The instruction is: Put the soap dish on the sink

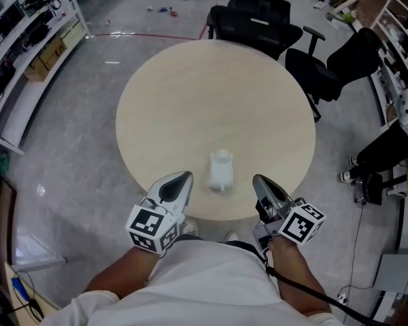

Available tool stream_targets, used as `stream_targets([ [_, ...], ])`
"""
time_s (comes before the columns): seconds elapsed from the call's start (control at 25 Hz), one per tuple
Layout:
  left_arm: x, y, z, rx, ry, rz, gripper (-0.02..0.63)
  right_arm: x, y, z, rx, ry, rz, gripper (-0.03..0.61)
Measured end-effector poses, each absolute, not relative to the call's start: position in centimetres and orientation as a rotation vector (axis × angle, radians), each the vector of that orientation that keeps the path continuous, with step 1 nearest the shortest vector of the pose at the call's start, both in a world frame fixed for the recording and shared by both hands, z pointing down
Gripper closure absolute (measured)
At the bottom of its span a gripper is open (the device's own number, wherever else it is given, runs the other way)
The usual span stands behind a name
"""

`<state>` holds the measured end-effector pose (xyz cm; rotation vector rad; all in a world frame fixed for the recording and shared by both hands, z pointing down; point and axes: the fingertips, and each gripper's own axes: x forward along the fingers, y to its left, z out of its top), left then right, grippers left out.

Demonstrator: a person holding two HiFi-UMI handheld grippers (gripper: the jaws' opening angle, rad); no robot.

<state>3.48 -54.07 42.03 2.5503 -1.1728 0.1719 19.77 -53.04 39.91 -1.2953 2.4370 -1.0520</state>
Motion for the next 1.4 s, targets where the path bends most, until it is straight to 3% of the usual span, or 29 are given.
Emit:
stream_targets([
  [0.48,8.2,-50.7,39.9,2.539,-1.244,0.144,0.606,22.9,-50.3,37.3,-1.157,2.577,-0.961,0.577],
  [1.4,11.2,-43.9,40.3,2.497,-1.409,0.211,0.606,25.3,-45.0,40.2,-0.991,2.624,-1.072,0.577],
])
